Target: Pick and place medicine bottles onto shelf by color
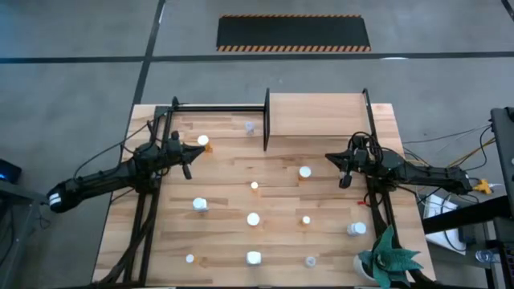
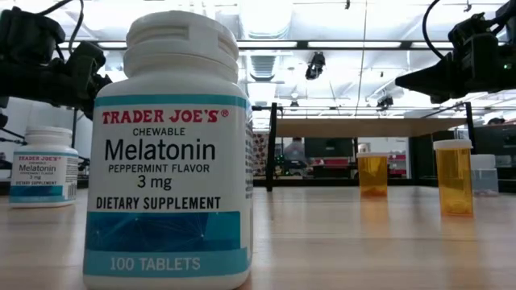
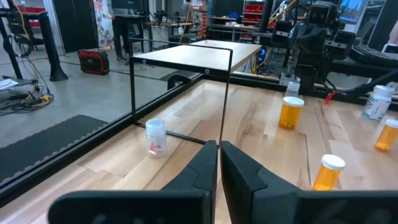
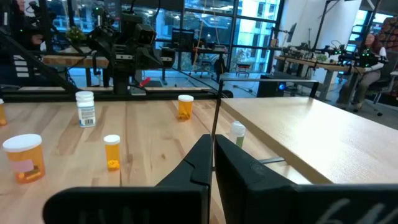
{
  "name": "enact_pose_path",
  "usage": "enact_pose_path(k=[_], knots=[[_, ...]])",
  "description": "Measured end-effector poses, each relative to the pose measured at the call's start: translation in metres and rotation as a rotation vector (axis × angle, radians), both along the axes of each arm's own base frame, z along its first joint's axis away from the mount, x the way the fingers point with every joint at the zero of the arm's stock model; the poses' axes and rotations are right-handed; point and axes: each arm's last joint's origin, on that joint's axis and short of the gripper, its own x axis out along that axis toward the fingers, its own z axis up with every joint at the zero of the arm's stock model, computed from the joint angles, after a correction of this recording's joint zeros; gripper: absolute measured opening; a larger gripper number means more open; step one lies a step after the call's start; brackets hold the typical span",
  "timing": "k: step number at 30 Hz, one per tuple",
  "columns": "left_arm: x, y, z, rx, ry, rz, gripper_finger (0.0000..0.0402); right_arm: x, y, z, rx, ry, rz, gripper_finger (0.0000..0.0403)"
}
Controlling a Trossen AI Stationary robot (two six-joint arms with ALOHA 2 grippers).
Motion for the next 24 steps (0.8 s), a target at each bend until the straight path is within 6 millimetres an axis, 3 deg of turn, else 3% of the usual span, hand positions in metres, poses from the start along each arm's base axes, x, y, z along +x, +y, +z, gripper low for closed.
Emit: enact_pose_path(k=[17, 24], knots=[[0.0, 0.0, 0.001, 0.004, -0.01, 0.0, 0.0003, 0.0, 0.0, 0.0, 0.0, 0.0, 0.0, 0.0009], [0.0, 0.0, 0.022, 0.049, -0.225, -0.01, 0.0003, 0.0, 0.0, 0.0, 0.0, -0.001, 0.0, 0.0009]])
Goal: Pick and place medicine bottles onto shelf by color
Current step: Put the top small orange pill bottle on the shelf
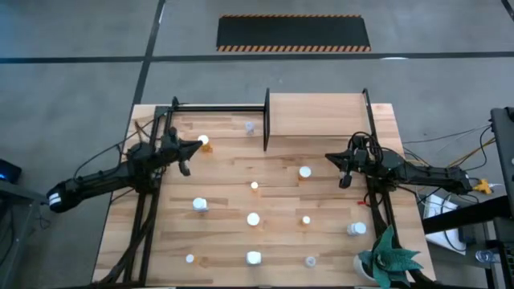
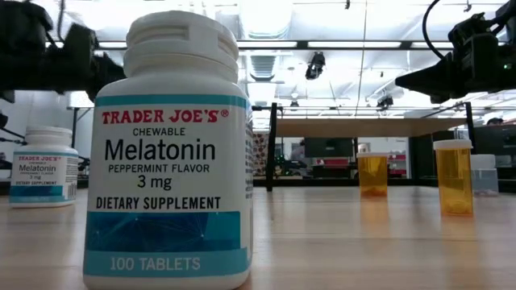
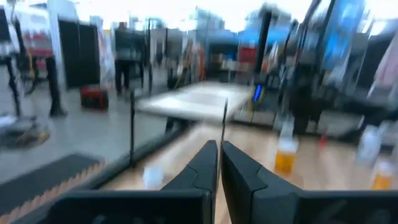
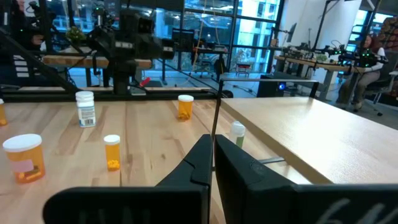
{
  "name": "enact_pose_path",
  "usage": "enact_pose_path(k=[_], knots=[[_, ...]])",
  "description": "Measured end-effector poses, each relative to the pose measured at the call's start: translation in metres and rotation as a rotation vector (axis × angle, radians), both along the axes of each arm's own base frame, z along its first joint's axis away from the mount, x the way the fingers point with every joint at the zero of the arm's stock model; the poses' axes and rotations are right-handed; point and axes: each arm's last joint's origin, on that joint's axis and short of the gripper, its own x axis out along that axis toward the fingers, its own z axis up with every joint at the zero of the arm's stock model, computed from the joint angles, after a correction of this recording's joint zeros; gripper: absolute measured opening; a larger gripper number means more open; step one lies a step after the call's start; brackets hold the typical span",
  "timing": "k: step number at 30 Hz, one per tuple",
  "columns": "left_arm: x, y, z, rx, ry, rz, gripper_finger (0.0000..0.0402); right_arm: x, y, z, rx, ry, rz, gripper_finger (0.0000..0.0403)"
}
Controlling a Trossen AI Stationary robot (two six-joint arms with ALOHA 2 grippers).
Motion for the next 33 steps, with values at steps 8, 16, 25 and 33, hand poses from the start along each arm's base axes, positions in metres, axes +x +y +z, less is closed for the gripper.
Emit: enact_pose_path(k=[8, 16, 25, 33], knots=[[0.001, -0.004, 0.014, 0.019, -0.136, -0.154, 0.0003, 0.0, 0.0, 0.001, 0.0, -0.007, 0.0, 0.0009], [0.019, 0.002, 0.019, -0.032, -0.02, -0.196, 0.0003, 0.0, 0.0, 0.006, 0.067, -0.081, 0.002, 0.0009], [0.057, 0.012, 0.028, -0.033, 0.102, -0.278, 0.0003, 0.0, 0.0, 0.007, 0.067, -0.09, 0.001, 0.0009], [0.112, 0.001, 0.035, -0.004, 0.234, -0.458, 0.0003, 0.0, 0.0, 0.008, 0.03, -0.093, -0.006, 0.0009]])
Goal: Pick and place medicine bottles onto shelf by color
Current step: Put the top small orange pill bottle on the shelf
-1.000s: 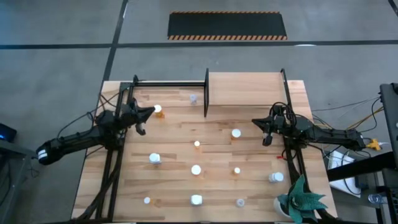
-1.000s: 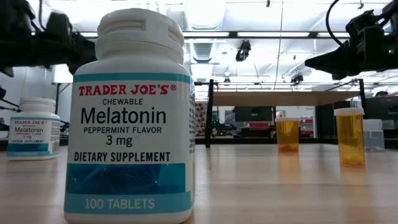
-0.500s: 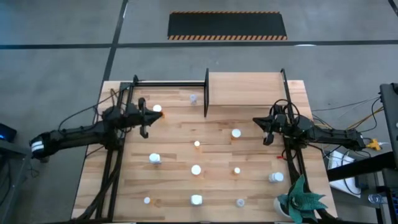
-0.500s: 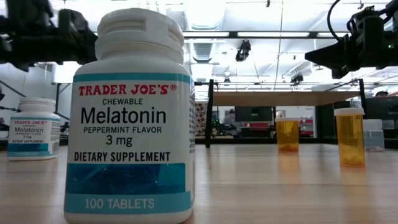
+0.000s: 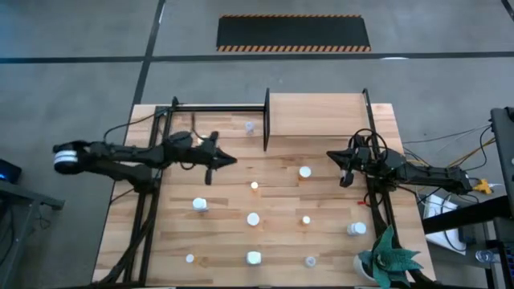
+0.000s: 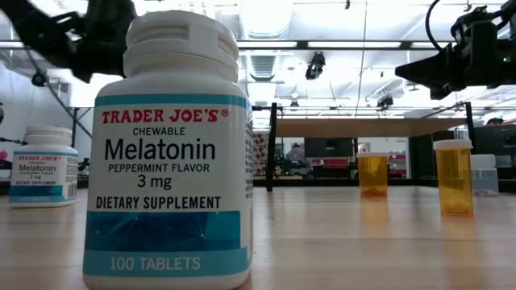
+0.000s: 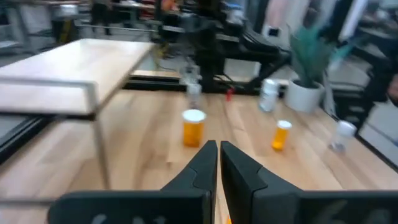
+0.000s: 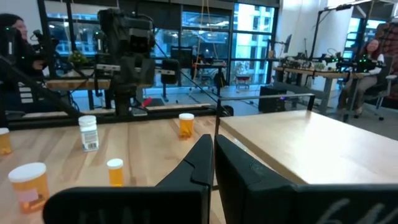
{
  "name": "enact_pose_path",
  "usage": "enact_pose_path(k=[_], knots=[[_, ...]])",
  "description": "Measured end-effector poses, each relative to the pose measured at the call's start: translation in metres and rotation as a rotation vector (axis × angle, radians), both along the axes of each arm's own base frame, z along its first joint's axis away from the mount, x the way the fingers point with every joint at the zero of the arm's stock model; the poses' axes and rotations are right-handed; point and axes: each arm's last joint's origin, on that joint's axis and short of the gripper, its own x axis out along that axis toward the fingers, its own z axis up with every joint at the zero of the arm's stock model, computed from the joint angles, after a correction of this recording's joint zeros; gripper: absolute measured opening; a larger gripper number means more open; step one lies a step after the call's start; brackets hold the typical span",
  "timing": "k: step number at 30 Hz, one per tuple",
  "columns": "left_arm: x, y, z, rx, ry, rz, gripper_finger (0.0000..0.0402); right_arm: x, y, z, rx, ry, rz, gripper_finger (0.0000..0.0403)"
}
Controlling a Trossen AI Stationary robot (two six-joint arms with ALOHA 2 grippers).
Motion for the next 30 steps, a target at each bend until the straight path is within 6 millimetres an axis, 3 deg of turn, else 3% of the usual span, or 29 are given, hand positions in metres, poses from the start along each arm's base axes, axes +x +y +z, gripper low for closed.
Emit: enact_pose_path(k=[7, 13, 17, 23, 30], knots=[[0.05, -0.014, 0.004, -0.056, 0.285, -0.09, 0.0019, 0.0, 0.0, 0.002, -0.048, -0.003, -0.007, 0.0009], [0.085, -0.034, 0.02, -0.06, 0.585, -0.109, 0.0082, 0.0, -0.001, 0.002, -0.075, 0.005, -0.026, 0.0009], [0.105, -0.053, 0.019, 0.024, 0.732, -0.045, 0.0132, 0.0, -0.001, 0.002, -0.089, 0.009, -0.028, 0.0009], [0.13, -0.068, 0.02, 0.135, 0.808, 0.078, 0.0207, 0.0, -0.001, 0.002, -0.113, 0.018, -0.029, 0.0009], [0.139, -0.06, 0.003, 0.051, 0.867, 0.155, 0.0251, 0.0, 0.0, 0.001, -0.113, 0.019, -0.027, 0.0009]])
